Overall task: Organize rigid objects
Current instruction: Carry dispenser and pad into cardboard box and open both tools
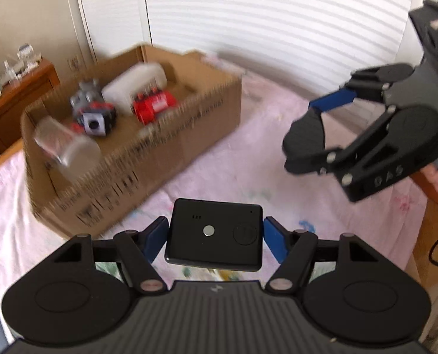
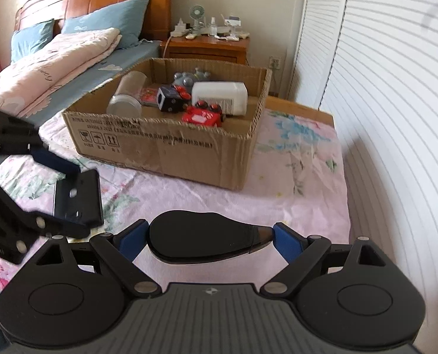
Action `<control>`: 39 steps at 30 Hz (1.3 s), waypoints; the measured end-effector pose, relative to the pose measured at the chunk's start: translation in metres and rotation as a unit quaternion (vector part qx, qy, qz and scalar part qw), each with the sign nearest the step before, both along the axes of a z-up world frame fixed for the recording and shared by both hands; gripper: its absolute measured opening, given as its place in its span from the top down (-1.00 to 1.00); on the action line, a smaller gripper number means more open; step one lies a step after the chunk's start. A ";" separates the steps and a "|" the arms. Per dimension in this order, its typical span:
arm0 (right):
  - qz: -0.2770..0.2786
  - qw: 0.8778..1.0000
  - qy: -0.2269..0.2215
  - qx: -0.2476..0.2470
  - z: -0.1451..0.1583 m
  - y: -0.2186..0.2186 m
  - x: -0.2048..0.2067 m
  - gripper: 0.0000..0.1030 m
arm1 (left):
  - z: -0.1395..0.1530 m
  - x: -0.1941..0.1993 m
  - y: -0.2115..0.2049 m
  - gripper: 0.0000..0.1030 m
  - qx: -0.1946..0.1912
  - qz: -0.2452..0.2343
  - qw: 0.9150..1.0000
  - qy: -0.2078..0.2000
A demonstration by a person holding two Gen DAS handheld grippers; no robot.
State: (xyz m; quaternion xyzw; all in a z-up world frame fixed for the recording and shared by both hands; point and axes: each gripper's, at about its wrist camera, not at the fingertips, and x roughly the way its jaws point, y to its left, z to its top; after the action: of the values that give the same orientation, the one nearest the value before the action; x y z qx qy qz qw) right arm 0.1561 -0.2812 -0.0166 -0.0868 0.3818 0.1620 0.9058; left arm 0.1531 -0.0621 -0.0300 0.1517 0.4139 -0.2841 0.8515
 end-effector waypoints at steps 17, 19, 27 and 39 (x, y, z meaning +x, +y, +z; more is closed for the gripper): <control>0.021 0.999 -0.047 -0.004 0.043 0.006 0.015 -0.80 | 0.035 0.097 0.006 -0.37 -0.026 0.097 0.993 -0.069; 0.021 0.999 -0.048 -0.003 0.044 0.007 0.016 -0.80 | 0.032 0.101 0.009 -0.47 -0.031 0.115 0.990 -0.070; 0.022 0.999 -0.047 -0.004 0.050 0.011 0.027 -0.80 | 0.039 0.071 0.027 -0.85 -0.064 0.145 0.984 -0.080; 0.030 0.999 -0.037 0.007 0.069 0.044 0.074 -0.80 | 0.036 0.013 0.064 -0.98 -0.072 0.241 0.960 -0.126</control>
State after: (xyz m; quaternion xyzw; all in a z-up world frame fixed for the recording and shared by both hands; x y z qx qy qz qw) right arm 0.2296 -0.2376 0.0523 -0.0983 0.3439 0.1887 0.9146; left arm 0.1659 0.0016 0.0056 0.0204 0.3062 -0.0777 0.9486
